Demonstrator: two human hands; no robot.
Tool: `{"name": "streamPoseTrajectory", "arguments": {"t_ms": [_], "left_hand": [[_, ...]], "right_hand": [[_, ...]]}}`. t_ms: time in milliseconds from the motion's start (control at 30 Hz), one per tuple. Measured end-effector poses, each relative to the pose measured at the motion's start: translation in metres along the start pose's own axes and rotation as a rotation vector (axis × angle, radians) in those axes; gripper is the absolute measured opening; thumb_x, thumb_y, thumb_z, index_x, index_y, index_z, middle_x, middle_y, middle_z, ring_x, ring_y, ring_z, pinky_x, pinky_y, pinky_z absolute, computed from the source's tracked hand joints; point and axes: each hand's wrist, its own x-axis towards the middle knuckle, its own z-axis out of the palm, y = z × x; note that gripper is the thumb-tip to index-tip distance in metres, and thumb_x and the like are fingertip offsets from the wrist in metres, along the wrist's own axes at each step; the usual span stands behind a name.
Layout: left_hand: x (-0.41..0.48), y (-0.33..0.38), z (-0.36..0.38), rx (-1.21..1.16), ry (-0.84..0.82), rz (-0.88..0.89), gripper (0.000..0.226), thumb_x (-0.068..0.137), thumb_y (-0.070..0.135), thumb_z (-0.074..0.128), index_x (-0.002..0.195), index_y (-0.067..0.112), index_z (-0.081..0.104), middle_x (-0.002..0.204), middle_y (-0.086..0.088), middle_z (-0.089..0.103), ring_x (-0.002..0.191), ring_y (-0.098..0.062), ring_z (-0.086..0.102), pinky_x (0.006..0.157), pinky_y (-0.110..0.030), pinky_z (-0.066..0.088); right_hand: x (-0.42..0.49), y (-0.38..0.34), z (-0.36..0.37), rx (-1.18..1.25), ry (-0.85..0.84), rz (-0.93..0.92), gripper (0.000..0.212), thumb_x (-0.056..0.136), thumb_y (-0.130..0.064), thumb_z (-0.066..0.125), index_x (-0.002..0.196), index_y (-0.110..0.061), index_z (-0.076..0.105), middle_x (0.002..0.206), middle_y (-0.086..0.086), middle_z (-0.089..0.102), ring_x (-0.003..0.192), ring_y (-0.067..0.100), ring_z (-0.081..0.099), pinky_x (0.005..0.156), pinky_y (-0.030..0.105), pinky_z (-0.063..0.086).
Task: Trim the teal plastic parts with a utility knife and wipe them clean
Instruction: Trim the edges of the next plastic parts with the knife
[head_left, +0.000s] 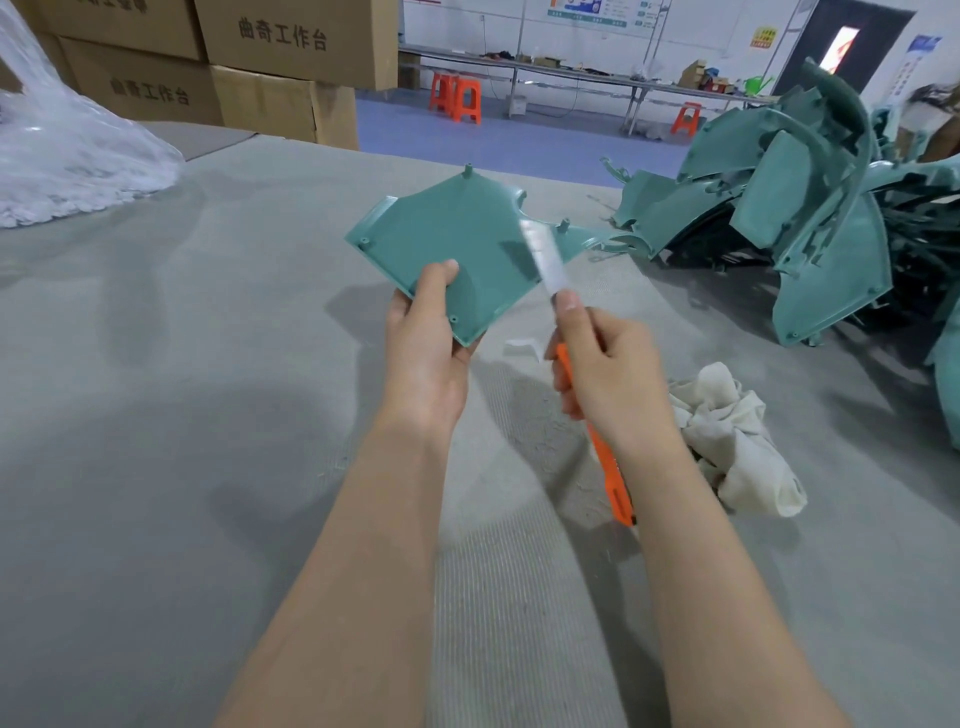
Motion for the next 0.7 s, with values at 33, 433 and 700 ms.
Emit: {"name": "streamPoseTrajectory", "arguments": {"t_ms": [33, 433, 700], "left_hand": [[0.000, 0.000, 0.000, -0.001, -0.006, 0.000, 0.009, 0.092, 0.013, 0.057, 0.093, 0.021, 0.058, 0.073, 0.009, 0.070, 0.063, -0.003, 0.067, 0.056, -0.018, 0.052], [0.000, 0.002, 0.001, -0.017, -0.015, -0.012, 0.010, 0.091, 0.012, 0.057, 0.093, 0.022, 0.059, 0.079, 0.008, 0.069, 0.064, -0.003, 0.066, 0.056, -0.017, 0.051], [0.001, 0.002, 0.000, -0.037, 0.001, -0.020, 0.008, 0.091, 0.011, 0.058, 0.092, 0.019, 0.059, 0.072, 0.006, 0.070, 0.060, -0.004, 0.066, 0.053, -0.017, 0.050]], "right_hand": [[0.002, 0.001, -0.004, 0.007, 0.043, 0.012, 0.050, 0.099, -0.049, 0.045, 0.063, -0.015, 0.055, 0.046, -0.006, 0.051, 0.039, 0.010, 0.047, 0.044, 0.024, 0.039], [0.003, 0.002, -0.010, -0.038, 0.096, 0.048, 0.054, 0.100, -0.050, 0.040, 0.064, -0.013, 0.054, 0.047, -0.005, 0.052, 0.040, 0.011, 0.048, 0.044, 0.024, 0.041], [0.000, 0.000, -0.007, -0.010, 0.051, 0.051, 0.054, 0.100, -0.050, 0.042, 0.066, -0.010, 0.055, 0.052, 0.000, 0.053, 0.043, 0.010, 0.048, 0.041, 0.020, 0.041]]}}
